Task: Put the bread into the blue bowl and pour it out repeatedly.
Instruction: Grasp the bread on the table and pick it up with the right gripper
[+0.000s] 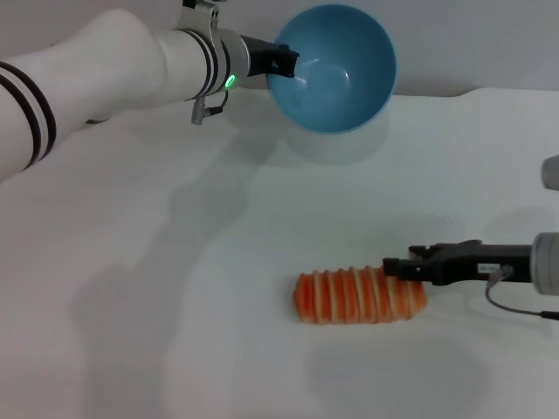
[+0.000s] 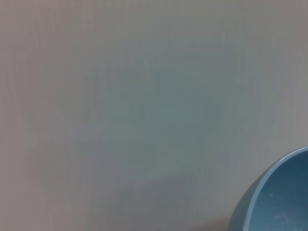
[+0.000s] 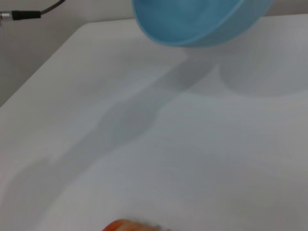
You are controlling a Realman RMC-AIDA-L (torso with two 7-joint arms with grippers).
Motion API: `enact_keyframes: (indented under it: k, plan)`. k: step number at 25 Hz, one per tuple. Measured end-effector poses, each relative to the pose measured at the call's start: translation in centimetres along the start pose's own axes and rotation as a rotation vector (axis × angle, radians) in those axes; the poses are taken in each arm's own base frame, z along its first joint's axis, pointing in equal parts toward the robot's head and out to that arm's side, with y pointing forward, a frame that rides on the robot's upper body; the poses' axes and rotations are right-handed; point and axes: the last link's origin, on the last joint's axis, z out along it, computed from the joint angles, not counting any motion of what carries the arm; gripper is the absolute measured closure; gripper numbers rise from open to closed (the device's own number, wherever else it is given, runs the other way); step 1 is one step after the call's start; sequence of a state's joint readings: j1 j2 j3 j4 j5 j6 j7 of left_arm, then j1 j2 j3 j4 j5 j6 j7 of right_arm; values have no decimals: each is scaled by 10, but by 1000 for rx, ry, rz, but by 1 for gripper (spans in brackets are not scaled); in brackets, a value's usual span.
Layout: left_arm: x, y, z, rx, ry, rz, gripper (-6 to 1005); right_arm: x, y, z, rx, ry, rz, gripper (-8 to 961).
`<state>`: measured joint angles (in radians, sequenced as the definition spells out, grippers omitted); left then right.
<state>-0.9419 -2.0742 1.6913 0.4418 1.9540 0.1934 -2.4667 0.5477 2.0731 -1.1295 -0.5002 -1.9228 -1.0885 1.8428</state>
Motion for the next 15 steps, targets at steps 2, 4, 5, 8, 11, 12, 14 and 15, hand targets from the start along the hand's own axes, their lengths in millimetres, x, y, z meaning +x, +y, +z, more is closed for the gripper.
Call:
enact_keyframes:
  k: [2,4,5,8,11,12,14,15]
  plan:
    - [0,-1,0,2,2,-2,1000,1,1,6,2,21,9,319]
    - [-1,-1,0,2,4,-5,1000,4,1,11,16,44,13,323]
    - [-1,-1,-1,3,5,-6,1000,5,0,13,23,55,15,325]
    - [-1,-1,-1,5,7,-7,1000,6,1,15,25,64,16,331]
    - [-1,-2,-1,8,9,-7,1000,5,1,15,24,61,15,336]
    - [-1,-2,-1,8,9,-7,1000,4,1,15,24,59,12,338]
    - [-1,-2,-1,8,10,-7,1000,3,2,14,25,55,5,342]
    - [-1,-2,-1,9,11,-7,1000,2,1,14,26,53,1,344]
